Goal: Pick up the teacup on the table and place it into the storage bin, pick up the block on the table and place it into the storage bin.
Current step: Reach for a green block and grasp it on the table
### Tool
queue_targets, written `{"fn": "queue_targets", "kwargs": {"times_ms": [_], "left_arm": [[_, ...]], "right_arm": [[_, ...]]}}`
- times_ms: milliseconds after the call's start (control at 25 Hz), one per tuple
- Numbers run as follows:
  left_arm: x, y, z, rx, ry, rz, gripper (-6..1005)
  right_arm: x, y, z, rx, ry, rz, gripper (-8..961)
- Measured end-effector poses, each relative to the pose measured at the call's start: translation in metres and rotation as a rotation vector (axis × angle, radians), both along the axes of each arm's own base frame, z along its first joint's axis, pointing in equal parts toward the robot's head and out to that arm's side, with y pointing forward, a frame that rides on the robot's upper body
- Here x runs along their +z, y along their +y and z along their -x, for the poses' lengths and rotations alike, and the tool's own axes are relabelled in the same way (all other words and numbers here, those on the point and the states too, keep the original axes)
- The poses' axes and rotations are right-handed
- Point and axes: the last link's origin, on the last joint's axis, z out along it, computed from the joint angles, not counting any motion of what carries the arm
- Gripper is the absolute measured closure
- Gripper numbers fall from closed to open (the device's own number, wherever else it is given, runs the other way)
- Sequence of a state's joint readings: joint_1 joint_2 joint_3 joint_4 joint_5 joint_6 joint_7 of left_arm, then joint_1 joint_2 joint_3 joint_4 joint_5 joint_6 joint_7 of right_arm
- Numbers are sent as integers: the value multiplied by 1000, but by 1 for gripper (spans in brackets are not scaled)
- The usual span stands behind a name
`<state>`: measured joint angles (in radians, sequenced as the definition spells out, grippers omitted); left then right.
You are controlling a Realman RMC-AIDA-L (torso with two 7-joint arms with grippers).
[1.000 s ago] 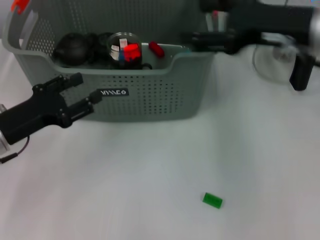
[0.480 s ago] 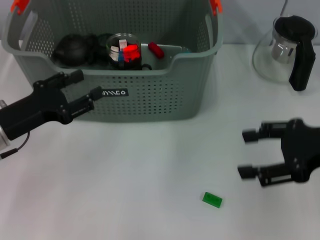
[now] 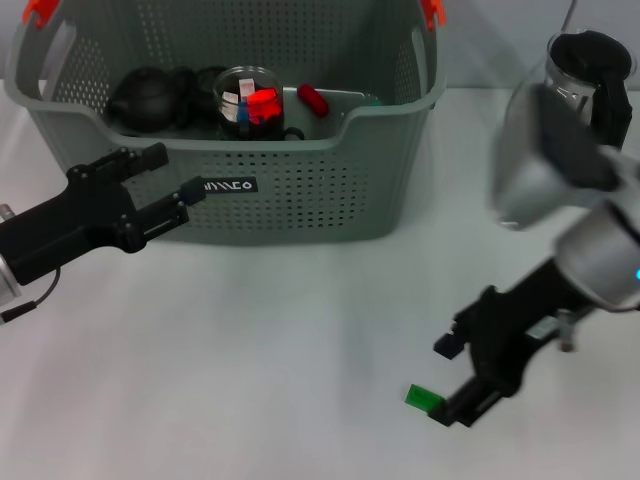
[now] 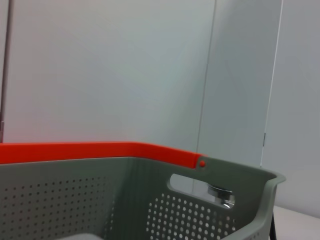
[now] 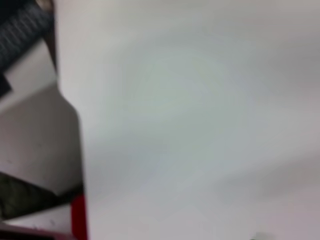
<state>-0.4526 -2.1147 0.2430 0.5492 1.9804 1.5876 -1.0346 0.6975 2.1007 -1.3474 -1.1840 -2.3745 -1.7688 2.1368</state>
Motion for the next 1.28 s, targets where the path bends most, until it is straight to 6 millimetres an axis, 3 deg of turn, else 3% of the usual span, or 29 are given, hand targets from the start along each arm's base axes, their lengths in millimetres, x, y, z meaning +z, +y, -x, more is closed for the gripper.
{"fn": "queue_targets", "kwargs": {"times_ms": [160, 280, 520, 760, 1280], "left_arm": [[-1, -2, 1, 3, -3, 0, 308], [-1, -2, 1, 4, -3, 0, 308], [-2, -2, 1, 0, -1, -4, 309], [-2, -2, 2, 6, 4, -7, 309], [-3, -2, 2, 7, 3, -6, 308]], "right_arm": [[-30, 12, 18, -14, -131, -38, 95], [-41, 17, 22, -76, -184, -74, 97], [-46, 16, 16, -163, -219, -103, 99], [-61, 5, 5, -101, -279, -82, 112], [-74, 3, -2, -34, -360, -139, 186]]}}
